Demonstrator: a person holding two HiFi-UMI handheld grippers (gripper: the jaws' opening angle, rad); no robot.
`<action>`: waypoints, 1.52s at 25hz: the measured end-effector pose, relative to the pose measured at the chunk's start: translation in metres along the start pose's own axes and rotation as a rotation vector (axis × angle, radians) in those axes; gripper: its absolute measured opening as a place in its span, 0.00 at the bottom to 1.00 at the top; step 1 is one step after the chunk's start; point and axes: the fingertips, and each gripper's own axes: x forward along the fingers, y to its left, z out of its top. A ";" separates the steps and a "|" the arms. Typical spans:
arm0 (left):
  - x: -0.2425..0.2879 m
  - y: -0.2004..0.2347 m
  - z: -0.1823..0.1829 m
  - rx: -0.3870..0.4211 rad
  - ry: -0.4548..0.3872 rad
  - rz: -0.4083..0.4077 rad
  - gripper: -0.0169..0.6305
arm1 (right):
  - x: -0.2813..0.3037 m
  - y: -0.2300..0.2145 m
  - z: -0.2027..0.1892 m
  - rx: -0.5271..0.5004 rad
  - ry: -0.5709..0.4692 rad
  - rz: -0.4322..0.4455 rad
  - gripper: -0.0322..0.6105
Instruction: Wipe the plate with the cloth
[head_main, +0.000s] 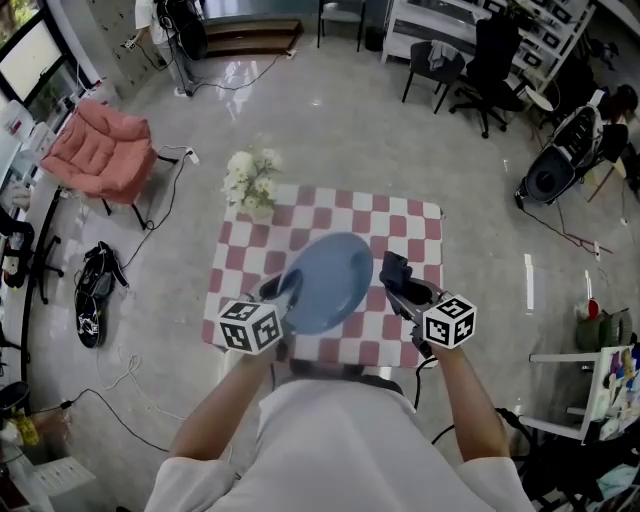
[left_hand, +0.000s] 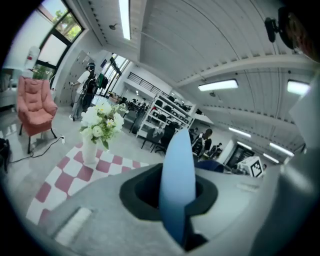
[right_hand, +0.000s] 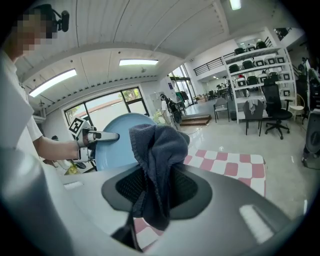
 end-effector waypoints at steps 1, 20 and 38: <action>0.000 0.002 -0.004 -0.019 0.005 0.004 0.09 | 0.000 -0.001 -0.002 -0.014 0.001 -0.006 0.26; 0.009 0.022 -0.041 -0.335 0.064 -0.022 0.09 | -0.015 -0.009 -0.013 0.008 -0.092 -0.085 0.26; 0.016 0.022 -0.051 -0.383 0.088 -0.025 0.09 | -0.027 -0.013 -0.017 0.030 -0.130 -0.104 0.25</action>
